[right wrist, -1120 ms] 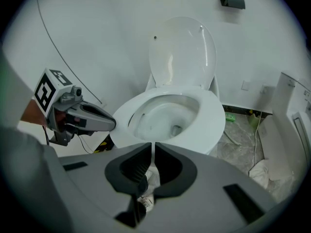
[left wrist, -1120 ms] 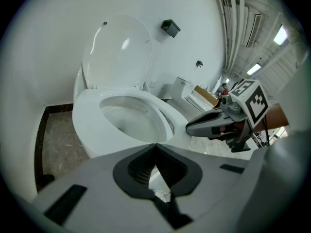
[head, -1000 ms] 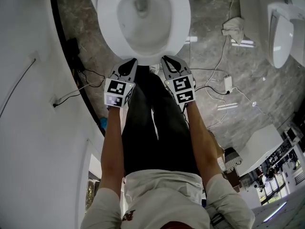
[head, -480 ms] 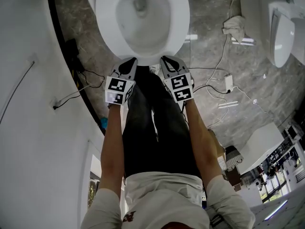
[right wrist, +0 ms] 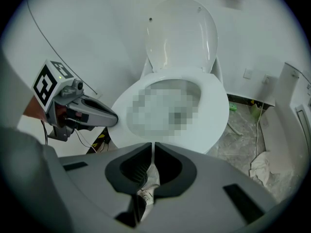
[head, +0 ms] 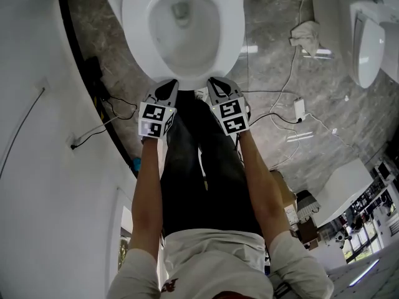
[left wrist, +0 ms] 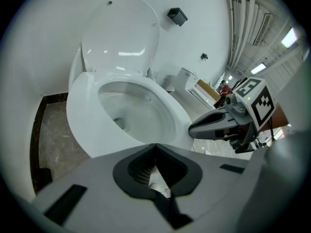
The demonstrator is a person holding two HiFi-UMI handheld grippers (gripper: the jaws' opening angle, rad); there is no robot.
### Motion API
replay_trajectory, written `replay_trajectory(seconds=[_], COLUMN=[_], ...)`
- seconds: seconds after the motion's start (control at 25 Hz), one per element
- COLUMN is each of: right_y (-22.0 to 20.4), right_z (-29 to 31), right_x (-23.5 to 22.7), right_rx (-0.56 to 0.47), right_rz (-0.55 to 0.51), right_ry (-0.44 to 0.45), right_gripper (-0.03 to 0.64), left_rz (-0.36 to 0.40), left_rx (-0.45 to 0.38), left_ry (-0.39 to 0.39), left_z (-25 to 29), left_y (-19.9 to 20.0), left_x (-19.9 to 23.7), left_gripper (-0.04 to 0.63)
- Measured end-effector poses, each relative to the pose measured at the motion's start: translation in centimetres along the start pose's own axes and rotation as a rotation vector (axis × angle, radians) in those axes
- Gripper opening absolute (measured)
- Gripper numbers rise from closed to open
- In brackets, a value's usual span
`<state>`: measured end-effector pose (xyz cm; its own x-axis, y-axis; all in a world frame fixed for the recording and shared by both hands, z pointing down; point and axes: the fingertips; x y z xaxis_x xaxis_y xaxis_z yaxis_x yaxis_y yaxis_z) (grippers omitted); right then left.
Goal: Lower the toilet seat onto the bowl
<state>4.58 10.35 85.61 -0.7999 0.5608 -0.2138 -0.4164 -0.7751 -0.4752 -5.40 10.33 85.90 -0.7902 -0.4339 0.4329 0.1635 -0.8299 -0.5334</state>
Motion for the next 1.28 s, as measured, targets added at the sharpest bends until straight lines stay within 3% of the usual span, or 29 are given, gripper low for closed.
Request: replay_trajectory(seconds=[0.48, 0.8, 1.28], right_y=[-0.8, 0.0, 6.8], right_z=[1.3, -0.2, -6.7], right_x=[-0.4, -0.7, 0.9], right_rx=[0.07, 0.055, -0.094], right_rz=[-0.035, -0.047, -0.08], right_ry=[-0.013, -0.02, -0.014], right_gripper=[0.037, 0.037, 0.034], left_rz=[-0.004, 0.005, 0.069], left_rx=[0.013, -0.024, -0.121], left_ry=[0.008, 0.041, 0.067], left_z=[0.5, -1.1, -6.4], left_y=[-0.2, 1.7, 7.9], left_x=[0.2, 0.0, -2.7], left_gripper=[0.025, 0.024, 0.023])
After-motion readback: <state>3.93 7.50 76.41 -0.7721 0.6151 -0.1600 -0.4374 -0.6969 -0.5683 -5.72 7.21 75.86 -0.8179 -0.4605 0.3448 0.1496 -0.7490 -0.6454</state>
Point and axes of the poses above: the fingertips, and each gripper's own axes: z forward along the fingers, x to its left, y out of its top, and after that the axes turned 1 degree about -y, right-handed
